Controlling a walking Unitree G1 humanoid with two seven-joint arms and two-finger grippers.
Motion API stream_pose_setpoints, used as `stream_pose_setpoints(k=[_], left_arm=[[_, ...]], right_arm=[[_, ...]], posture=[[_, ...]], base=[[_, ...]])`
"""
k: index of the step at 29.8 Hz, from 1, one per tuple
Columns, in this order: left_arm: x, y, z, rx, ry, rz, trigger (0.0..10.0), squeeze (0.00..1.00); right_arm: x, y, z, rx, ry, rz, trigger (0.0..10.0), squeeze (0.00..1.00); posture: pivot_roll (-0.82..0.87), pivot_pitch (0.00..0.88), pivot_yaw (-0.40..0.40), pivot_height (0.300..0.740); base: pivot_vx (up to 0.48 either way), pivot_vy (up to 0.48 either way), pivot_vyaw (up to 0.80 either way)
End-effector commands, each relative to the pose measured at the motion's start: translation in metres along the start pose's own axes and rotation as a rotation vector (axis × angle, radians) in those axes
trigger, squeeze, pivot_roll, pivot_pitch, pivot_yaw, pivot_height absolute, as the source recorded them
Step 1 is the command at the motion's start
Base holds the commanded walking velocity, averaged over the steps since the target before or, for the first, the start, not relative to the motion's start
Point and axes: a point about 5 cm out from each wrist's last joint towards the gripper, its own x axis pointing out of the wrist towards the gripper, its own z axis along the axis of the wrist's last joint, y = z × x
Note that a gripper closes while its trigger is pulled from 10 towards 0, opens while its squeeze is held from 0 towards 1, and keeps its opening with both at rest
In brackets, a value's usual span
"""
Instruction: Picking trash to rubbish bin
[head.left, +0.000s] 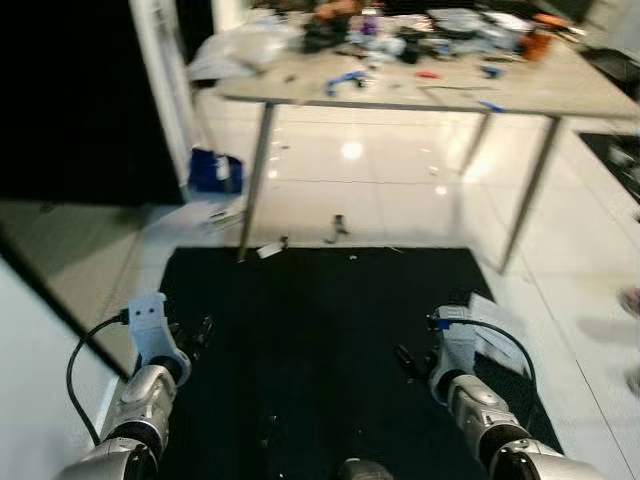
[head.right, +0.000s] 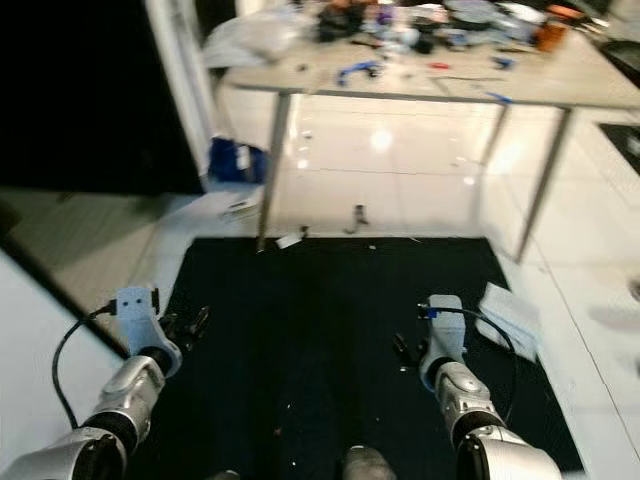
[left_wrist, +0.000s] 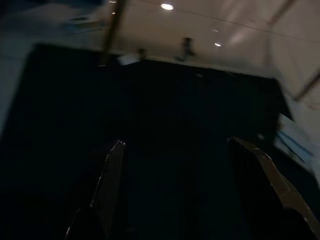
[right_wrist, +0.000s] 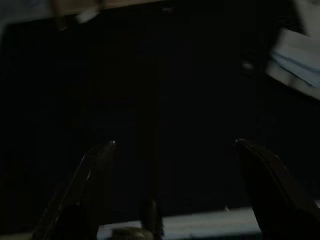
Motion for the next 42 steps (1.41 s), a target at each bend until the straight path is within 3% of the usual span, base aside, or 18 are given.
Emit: stream_pose_setpoints(k=[1,20,33,42], left_arm=[[-0.002,0.0009,-0.0054,0.005,0.024,0.002,10.0,0.0],[-0.0017,0.0,-0.0048,0.011,0.022,-0.006,10.0,0.0],[-0.0016,-0.0004,-0.0046,0.013,0.02,-0.01,10.0,0.0],[-0.0015,-0.0005,-0.0045,0.013,0.018,-0.012,10.0,0.0]], right_arm=[[-0.0006,-0.0001,-0.0027,0.015,0.005,-0.012,10.0,0.0],[-0.0007,-0.0008,-0.0018,0.013,-0.002,-0.015,10.0,0.0],[-0.0006,-0.0005,-0.0016,0.016,-0.003,-0.01,10.0,0.0],[-0.0006,-0.0008,-0.0015,0.006,-0.002,-0.011,10.0,0.0]], posture=[[0.0,0.0,-0.019,0.74],[0.0,0.0,-0.017,0.74],[0.0,0.0,-0.018,0.74],[0.0,0.0,-0.018,0.74]], base=[[0.0,0.0,0.0],[0.324,0.0,0.0],[0.357,0.0,-0.73],[0.373,0.0,0.0]])
